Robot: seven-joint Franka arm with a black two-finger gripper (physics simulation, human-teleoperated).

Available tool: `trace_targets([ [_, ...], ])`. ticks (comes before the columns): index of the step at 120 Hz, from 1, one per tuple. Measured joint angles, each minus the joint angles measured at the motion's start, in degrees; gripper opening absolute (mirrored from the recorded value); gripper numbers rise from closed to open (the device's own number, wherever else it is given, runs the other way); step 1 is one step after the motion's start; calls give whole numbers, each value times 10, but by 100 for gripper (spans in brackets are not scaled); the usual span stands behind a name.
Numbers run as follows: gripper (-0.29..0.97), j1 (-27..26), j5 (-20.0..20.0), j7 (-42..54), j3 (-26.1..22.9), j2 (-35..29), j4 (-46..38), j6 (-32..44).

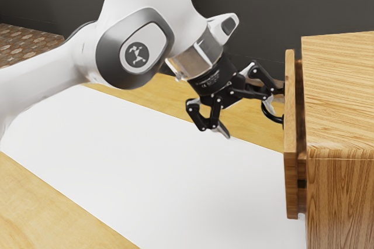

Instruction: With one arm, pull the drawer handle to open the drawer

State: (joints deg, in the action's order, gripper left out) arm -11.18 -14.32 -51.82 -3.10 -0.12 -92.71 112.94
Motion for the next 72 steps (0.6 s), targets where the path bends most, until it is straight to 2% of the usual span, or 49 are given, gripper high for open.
trace_targets([
  [47, 68, -40, 0, 39, 75, -13, -8, -36],
  [72, 68, -26, 1, 62, 109, -39, -40, -48],
])
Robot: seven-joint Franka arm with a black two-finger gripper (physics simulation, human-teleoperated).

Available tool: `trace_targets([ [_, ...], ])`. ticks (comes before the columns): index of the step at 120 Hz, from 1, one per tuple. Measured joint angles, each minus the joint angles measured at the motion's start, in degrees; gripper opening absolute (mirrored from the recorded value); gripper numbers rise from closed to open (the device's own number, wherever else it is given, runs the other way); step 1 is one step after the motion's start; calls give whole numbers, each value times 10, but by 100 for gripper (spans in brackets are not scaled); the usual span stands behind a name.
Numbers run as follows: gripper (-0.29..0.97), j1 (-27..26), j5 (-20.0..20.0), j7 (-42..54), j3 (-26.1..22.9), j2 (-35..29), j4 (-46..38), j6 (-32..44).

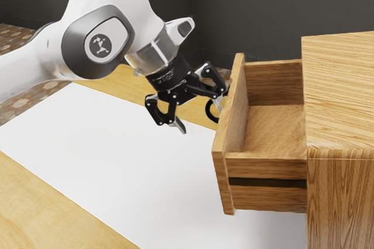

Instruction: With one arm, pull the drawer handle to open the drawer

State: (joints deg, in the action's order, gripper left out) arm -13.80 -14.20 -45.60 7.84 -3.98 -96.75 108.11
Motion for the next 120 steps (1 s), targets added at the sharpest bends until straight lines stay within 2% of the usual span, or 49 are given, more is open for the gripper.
trace_targets([
  [26, 66, 20, 11, 20, 22, -42, -50, -1],
  [53, 63, 57, 3, 50, 44, -96, -91, 5],
  [75, 63, 52, 3, 75, 55, -127, -118, 12],
  [106, 66, 77, 9, 103, 45, -169, -16, -9],
  [115, 66, 75, 14, 106, 62, -171, 8, -49],
  [120, 66, 75, 20, 106, 52, -169, 20, -75],
])
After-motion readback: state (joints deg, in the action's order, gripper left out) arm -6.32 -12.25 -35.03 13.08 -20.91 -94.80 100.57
